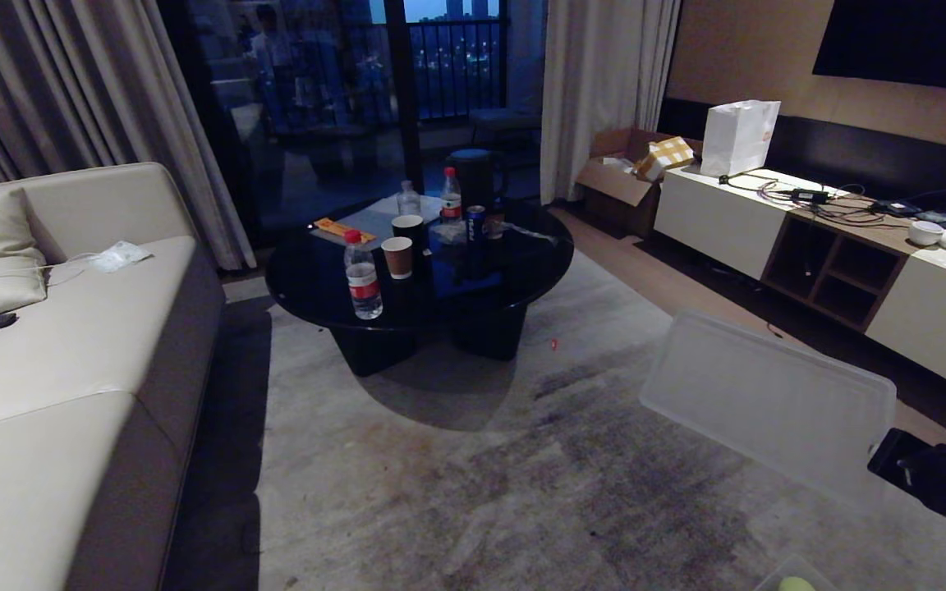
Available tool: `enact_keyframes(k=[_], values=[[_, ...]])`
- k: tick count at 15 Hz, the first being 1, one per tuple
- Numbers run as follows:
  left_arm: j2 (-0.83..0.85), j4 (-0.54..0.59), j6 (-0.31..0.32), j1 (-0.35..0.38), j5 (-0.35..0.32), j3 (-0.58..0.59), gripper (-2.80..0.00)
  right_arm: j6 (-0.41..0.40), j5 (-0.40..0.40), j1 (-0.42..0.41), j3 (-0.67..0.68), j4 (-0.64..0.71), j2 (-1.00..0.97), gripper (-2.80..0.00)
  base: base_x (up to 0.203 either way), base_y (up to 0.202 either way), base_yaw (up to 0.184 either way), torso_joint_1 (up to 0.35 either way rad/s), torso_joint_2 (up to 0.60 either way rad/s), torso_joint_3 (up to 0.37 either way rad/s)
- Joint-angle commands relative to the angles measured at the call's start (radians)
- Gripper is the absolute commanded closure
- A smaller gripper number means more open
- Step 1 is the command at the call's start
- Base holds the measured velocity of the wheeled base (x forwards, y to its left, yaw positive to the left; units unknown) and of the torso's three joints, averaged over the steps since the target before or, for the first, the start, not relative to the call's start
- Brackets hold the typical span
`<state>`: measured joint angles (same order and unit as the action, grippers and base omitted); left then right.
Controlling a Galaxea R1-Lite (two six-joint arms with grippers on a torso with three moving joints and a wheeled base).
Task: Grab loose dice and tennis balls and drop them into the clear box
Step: Close the lid
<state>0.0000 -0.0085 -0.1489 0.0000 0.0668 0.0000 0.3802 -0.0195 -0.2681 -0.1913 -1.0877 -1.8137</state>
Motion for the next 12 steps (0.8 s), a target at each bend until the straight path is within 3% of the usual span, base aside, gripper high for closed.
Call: enact_keyframes(k=[1,3,6,9,12], values=[[0.002,-0.001,-0.001,0.0,0.001,0.0,0.0,0.048,-0.035,-0.016,-0.016,-0.008,-0.075,0.0,0.0,0.0,0.0,0.0,0.0,0.0],[0.0,-0.001,-0.001,0.0,0.001,0.0,0.0,0.166,-0.074,-0.026,-0.037,-0.032,-0.147,0.0,0.0,0.0,0.0,0.0,0.0,0.0],[0.001,-0.001,-0.001,0.0,0.001,0.0,0.0,0.231,-0.171,-0.029,-0.046,-0.128,-0.266,0.0,0.0,0.0,0.0,0.0,0.0,0.0],[0.0,-0.001,-0.001,0.0,0.0,0.0,0.0,0.256,-0.18,-0.02,0.012,-0.309,-0.306,0.0,0.0,0.0,0.0,0.0,0.0,0.0],[0.001,-0.001,-0.001,0.0,0.0,0.0,0.0,0.242,-0.157,0.049,0.087,-0.43,-0.287,0.0,0.0,0.0,0.0,0.0,0.0,0.0]])
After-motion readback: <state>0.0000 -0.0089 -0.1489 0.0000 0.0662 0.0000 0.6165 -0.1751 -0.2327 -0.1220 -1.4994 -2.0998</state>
